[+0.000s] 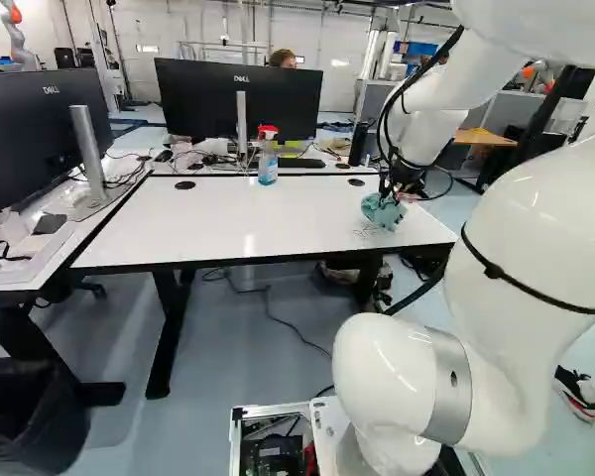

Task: Clean the table with the green towel

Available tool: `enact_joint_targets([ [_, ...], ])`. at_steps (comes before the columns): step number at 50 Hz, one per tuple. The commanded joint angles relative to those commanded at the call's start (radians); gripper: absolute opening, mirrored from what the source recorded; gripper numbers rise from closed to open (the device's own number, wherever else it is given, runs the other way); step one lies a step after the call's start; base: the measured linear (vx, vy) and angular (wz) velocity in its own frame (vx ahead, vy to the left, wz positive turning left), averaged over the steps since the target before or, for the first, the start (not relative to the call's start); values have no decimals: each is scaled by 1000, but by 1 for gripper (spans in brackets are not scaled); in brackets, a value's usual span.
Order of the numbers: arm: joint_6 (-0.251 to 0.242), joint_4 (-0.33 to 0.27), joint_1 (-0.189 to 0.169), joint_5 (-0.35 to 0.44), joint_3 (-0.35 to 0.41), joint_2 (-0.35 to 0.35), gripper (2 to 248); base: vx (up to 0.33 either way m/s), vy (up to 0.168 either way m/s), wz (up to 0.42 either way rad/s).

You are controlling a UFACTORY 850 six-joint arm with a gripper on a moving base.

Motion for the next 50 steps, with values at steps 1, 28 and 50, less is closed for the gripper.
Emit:
enact_joint_targets([
  [1, 0, 0, 0, 0, 0, 0, 42, 0, 0, 0],
  [28, 0, 0, -8, 0, -5, -5, 42, 0, 0, 0],
  [50, 0, 0, -8, 0, -7, -24, 42, 0, 0, 0],
])
